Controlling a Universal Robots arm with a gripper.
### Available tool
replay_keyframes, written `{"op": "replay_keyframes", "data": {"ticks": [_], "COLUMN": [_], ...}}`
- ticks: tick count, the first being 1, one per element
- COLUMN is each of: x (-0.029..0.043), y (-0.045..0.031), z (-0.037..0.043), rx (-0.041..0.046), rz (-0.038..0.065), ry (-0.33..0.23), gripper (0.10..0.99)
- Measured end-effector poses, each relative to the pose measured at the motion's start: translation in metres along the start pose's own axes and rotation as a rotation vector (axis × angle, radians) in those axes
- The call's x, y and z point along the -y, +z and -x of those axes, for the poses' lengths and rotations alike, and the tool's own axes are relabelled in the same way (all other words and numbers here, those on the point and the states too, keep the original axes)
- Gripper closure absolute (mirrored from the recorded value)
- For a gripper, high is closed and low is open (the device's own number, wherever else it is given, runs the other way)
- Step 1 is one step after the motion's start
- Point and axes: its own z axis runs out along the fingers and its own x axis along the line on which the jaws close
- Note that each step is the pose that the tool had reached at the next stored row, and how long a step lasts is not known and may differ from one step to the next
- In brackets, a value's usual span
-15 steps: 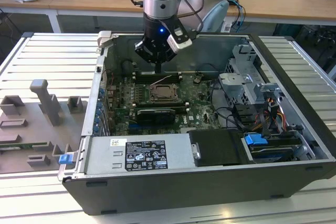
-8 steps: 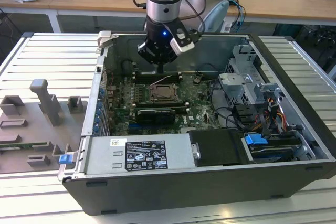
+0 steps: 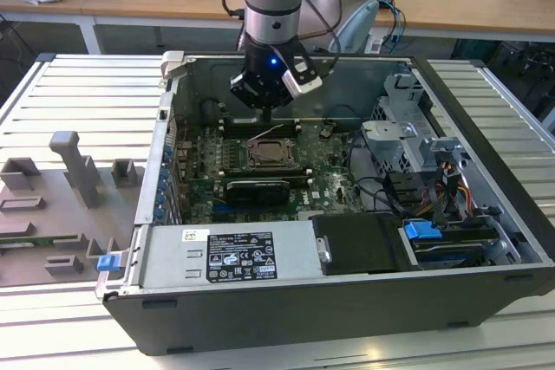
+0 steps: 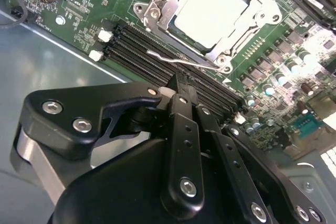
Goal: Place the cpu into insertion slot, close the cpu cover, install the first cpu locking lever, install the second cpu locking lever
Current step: 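Install the first cpu locking lever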
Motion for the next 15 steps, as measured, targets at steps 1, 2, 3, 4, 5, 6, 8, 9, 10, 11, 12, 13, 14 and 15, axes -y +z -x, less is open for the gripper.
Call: {"op": "replay_keyframes", "data": {"ticks": [1,2,3,4,5,6,8,9,10,11,12,13,14,15], "x": [0.0003,0.0005,0.0005,0.0006,0.0006,0.0007,0.0009,0.0009,0.001,0.001,0.0011,0.0011,0.0012,0.0012], "y": [0.0024,0.0029,0.0032,0.0036,0.0039,0.0042,0.0045,0.0047,0.0048,0.0051,0.0053,0.0056,0.0058,0.0061], "z": [0.0004,0.0003,0.0004,0.0004,0.0004,0.0004,0.0004,0.0004,0.0004,0.0004,0.0005,0.0006,0.0007,0.0009], "rx": [0.0002,0.0,0.0001,0.0002,0.0002,0.0001,0.0001,0.0,0.0001,0.0001,0.0002,0.0002,0.0002,0.0002], "rz": [0.0,0.0,0.0,0.0,0.0,0.0,0.0,0.0,0.0,0.0,0.0,0.0,0.0,0.0], "ry": [0.0,0.0,0.0,0.0,0.0,0.0,0.0,0.0,0.0,0.0,0.0,0.0,0.0,0.0], "gripper": [0.98,0.98,0.98,0.98,0.98,0.98,0.98,0.98,0.98,0.98,0.98,0.98,0.98,0.98]}}
